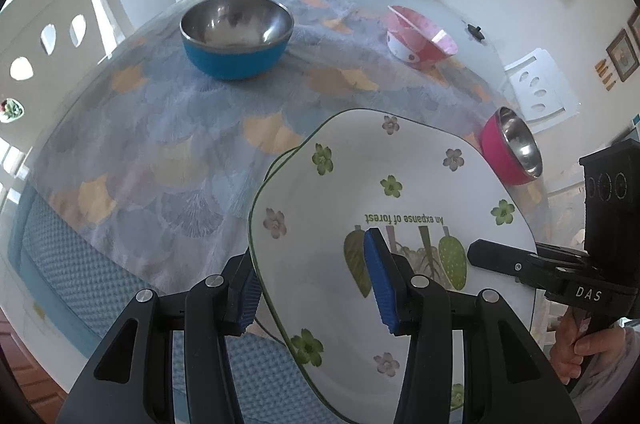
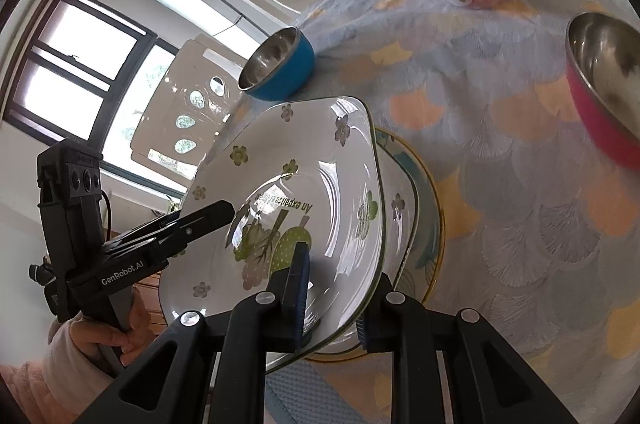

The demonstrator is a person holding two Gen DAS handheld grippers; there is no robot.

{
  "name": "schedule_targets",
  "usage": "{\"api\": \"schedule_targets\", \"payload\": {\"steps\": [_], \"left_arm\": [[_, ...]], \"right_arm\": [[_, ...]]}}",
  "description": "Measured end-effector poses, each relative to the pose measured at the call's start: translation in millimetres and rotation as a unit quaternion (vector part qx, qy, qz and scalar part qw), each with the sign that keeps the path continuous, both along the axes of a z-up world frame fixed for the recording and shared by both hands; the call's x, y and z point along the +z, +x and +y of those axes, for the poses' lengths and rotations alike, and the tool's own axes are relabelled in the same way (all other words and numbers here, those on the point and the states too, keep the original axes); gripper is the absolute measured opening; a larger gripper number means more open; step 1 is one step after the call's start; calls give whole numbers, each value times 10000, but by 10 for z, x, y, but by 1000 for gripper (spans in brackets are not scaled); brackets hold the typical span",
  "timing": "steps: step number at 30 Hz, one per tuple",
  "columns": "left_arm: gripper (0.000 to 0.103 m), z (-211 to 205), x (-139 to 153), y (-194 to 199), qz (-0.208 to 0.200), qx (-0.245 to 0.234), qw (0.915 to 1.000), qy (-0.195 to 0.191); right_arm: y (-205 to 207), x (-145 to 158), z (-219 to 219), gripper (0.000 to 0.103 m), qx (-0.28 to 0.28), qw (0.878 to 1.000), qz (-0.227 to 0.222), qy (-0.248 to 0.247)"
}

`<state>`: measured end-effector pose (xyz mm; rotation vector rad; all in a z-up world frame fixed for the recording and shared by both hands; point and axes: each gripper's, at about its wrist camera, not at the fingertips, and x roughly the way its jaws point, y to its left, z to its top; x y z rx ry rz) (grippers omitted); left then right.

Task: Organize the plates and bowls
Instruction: 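Carry the held plate with the left tool over the plate stack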

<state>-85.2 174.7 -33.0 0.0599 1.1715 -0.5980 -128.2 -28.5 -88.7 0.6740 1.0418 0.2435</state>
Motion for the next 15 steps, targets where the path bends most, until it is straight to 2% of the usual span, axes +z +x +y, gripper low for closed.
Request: {"api": "schedule_targets", "payload": {"steps": [15], "left_arm": [[43,-35,-195,36,238,-62,9996,168]], "right_arm": [[136,-169,38,21,-30,9996,289,-22]]}}
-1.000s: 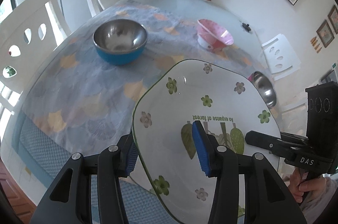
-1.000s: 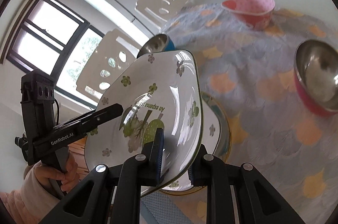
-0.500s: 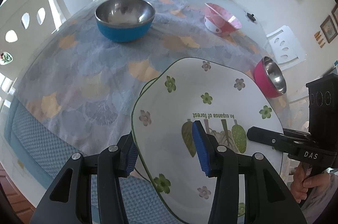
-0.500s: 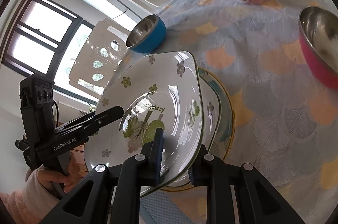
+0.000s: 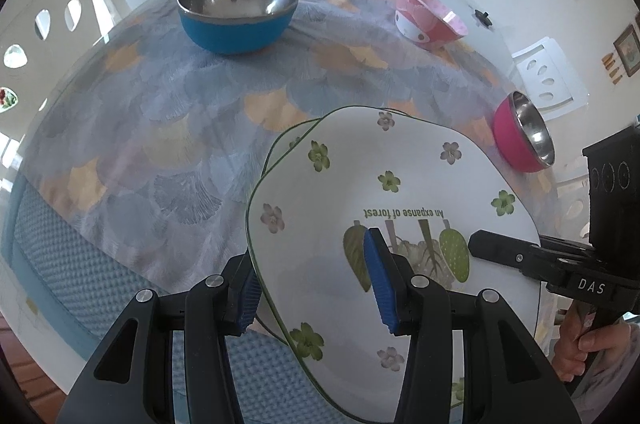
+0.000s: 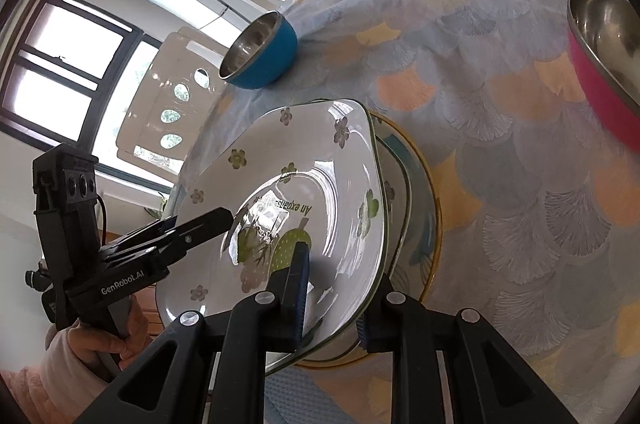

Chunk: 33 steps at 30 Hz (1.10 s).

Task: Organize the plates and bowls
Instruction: 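Carry the held plate with the left tool over the plate stack, then lower the plate onto the stack and open the left tool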

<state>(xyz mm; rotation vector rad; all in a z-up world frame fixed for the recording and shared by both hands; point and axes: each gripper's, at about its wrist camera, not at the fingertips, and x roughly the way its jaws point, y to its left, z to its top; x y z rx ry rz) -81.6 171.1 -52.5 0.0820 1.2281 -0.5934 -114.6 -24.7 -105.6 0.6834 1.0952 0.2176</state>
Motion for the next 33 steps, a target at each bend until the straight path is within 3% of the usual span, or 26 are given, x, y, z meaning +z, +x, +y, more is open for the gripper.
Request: {"api": "schedule_targets", "payload": {"steps": [9,18,33], "left_arm": [[43,-16,-16,13,36,-30,10000,44],[44,1,-53,16,352,117,9993,24],[46,-32,-8,13,582,283,9968,470]], "right_arm": [[61,-63,18,21,-42,9999,122,14],[103,-74,13,21,-11,9992,385,-47],[184,-83,44,22,-249,9937,1091,44]]}}
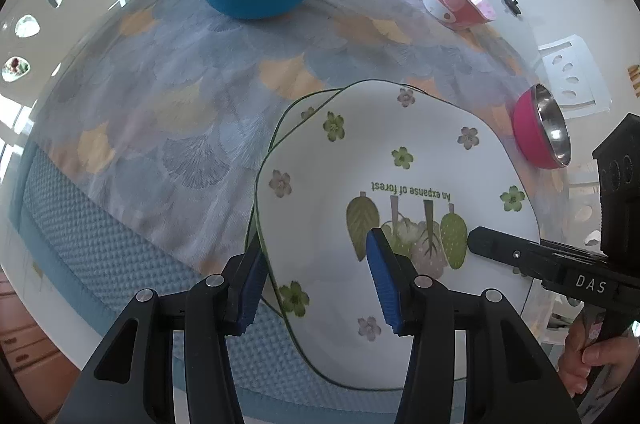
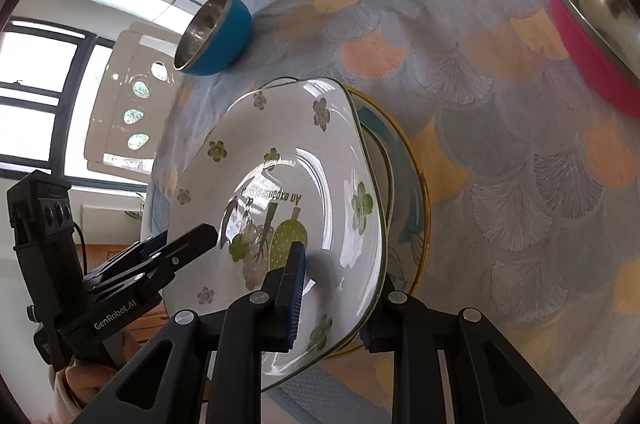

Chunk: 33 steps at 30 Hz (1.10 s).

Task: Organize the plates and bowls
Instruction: 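Lower the plate onto the stack and open the left tool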

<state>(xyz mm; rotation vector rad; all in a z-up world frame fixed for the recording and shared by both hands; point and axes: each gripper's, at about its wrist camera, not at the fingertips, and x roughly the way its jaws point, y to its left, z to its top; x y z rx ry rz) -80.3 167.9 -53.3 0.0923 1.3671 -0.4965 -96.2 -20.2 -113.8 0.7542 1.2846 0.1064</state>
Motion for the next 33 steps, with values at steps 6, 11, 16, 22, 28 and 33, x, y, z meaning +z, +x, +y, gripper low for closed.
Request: {"api": "schedule_targets", "payload": {"steps": [6,11,16,22,28,33], "left_arm": [[46,-18,19,-16,4,-12,9999,146],[46,-30,27,-24,-14,-78,9998,174],[46,-43,22,-31,1,-73,9998,204],[46,-5,97,-28,-61,-35,9998,176],[51,53,168,11,-186,63,9995,249],[51,48,170,18,-165,58,9994,303]], "right_arm": [[53,14,15,23,-6,9995,327,-50],[90,50,42,23,133,9982,545,-195],[55,68,-15,23,101,9979,629,-103],[27,131,-64,23,4,9975,676,-226],[-11,109,-224,23,-157,9941,819,-691],[19,118,-144,23,-31,9950,744,-659]]}}
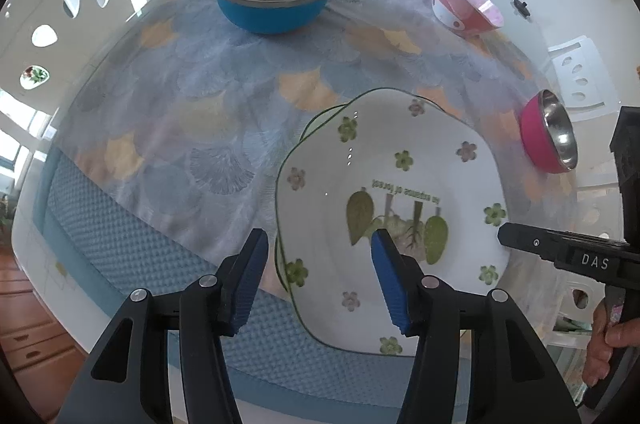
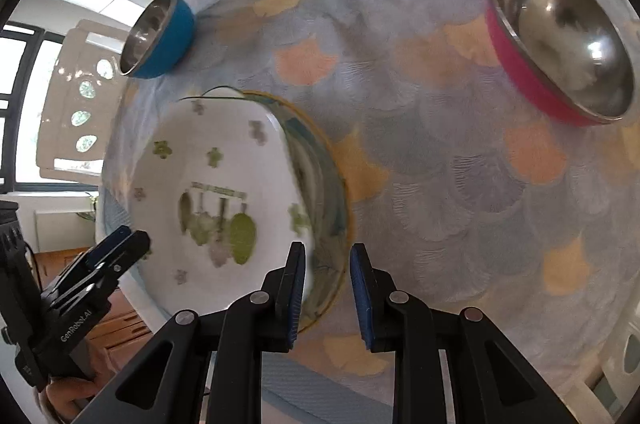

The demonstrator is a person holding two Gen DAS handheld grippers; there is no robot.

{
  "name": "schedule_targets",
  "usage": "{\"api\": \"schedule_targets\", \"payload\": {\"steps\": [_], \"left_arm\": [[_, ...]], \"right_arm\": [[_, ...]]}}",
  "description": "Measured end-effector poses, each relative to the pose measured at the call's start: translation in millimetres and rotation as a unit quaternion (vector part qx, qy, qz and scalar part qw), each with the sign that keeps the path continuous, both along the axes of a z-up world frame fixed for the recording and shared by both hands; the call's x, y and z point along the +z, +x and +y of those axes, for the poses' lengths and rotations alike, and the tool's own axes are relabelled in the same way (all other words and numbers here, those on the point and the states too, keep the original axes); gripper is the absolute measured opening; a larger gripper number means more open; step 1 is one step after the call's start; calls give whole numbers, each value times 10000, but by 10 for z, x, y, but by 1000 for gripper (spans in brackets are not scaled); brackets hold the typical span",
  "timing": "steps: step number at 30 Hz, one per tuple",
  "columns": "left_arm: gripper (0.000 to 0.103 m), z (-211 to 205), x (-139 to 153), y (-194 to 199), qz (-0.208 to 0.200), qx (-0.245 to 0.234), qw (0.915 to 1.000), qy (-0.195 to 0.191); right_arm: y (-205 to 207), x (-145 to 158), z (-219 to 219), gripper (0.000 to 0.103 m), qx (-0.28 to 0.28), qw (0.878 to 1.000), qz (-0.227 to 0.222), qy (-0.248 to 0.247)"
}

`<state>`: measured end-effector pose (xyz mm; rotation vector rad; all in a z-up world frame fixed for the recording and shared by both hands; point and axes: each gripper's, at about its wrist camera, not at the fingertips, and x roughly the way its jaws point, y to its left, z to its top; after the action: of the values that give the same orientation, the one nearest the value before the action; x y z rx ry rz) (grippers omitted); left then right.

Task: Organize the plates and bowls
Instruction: 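Pull the open left tool back from the plate stack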

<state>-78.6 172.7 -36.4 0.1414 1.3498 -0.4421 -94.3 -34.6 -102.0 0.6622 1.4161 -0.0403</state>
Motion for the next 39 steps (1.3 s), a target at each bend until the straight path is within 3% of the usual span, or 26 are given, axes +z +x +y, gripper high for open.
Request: {"api": "schedule_targets", "payload": {"steps": [6,9,11,12,15,19,23,39], "left_arm": [[52,-33,-63,-10,31,-57,9996,260],[64,-17,-84,9,77,-15,9995,298],[64,-10,-89,15,81,-2,9993,355],[67,-11,-91,16,85,-3,9992,386],[71,-20,-101,17,89,-13,9986,513],[75,-25,-116,11,128,-30,9983,576],[80,-48,-108,-5,87,-73,9979,643],[80,-200,141,-121,-171,-128,9974,690]], "right_arm": [[45,38,125,24,248,9996,0,-167],[51,28,125,26,247,9996,4,-124],[52,15,112,28,195,9998,-9,-5],[47,13,105,31,173,9998,-15,62],[9,37,105,56,179,9998,-51,120],[16,68,164,61,271,9995,-117,126],[10,100,194,61,333,9992,-179,118],[-116,358,111,64,242,9982,-525,183]]}}
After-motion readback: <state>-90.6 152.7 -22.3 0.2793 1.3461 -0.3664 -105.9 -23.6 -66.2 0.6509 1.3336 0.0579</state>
